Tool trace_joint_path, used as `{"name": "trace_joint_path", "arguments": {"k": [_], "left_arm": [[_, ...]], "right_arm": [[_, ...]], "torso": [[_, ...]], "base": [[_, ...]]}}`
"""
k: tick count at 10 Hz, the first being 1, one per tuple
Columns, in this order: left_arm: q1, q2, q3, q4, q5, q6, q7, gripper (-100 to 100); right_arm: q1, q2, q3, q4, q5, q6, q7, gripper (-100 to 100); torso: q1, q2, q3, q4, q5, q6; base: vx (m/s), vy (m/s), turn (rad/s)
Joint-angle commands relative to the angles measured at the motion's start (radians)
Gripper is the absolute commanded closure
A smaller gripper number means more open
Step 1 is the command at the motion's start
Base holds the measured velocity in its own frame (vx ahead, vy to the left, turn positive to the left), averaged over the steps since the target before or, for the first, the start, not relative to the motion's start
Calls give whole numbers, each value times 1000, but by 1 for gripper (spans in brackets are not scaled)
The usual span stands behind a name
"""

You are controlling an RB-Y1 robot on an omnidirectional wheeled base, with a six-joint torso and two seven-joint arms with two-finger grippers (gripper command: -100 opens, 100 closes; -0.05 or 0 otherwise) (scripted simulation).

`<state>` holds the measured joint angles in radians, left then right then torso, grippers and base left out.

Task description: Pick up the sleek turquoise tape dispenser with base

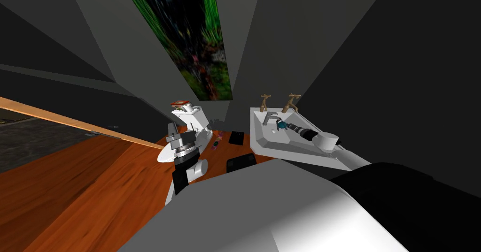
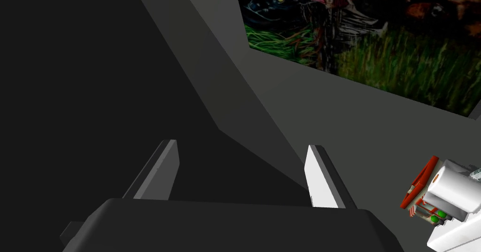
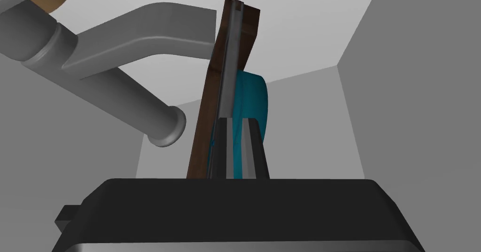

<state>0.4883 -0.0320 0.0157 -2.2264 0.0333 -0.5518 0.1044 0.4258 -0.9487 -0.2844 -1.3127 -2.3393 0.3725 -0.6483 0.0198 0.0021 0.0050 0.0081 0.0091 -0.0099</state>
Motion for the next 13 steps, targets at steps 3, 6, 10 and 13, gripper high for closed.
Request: {"name": "trace_joint_path", "arguments": {"k": [3,6,10,13], "left_arm": [[0,0,0,0,0,0,0,0],[0,0,0,0,0,0,0,0],[0,0,0,0,0,0,0,0],[0,0,0,0,0,0,0,0]], "right_arm": [[45,-1,2,-41,-111,-1,-1,100],[158,-50,72,-149,-202,-48,81,100],[205,-50,72,-180,-324,-48,81,100],[283,-99,141,-254,-402,-95,154,100]], "torso": [[2,4,3,1,1,0],[5,-4,-2,0,2,-1],[8,5,4,3,4,-1],[9,1,1,2,4,-2]], "base": [[-15,6,1],[110,3,-27],[2,0,2],[87,6,-28]]}}
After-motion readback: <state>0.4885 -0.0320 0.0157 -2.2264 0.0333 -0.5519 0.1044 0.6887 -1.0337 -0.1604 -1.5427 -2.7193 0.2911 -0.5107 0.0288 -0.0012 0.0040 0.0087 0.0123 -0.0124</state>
